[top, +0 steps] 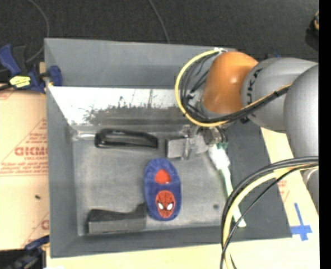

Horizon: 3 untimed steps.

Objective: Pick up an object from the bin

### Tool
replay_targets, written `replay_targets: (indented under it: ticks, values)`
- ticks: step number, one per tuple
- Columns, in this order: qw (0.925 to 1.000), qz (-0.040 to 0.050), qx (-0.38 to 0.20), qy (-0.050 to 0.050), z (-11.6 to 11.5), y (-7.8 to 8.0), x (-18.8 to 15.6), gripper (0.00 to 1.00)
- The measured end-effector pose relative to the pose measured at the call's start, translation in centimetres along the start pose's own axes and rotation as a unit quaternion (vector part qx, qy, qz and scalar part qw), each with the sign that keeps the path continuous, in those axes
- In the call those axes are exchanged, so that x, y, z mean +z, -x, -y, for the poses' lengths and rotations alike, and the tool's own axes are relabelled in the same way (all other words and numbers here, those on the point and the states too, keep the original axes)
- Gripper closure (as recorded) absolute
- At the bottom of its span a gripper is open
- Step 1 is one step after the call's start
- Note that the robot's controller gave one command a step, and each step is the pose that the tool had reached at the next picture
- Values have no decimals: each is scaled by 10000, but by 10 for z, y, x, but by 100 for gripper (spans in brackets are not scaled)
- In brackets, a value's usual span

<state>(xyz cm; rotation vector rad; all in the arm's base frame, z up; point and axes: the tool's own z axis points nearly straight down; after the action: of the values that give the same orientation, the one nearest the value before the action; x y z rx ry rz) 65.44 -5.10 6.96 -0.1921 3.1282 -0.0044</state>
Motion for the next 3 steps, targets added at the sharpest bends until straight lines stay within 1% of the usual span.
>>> replay_targets:
  ticks: [1, 2, 3]
  values:
    - [10000, -10, -1, 1, 0, -1, -2, 100]
    - [10000, -55, -1, 10, 0, -3, -22, 100]
    - [10000, -21, -1, 2, 0, -1, -54, 100]
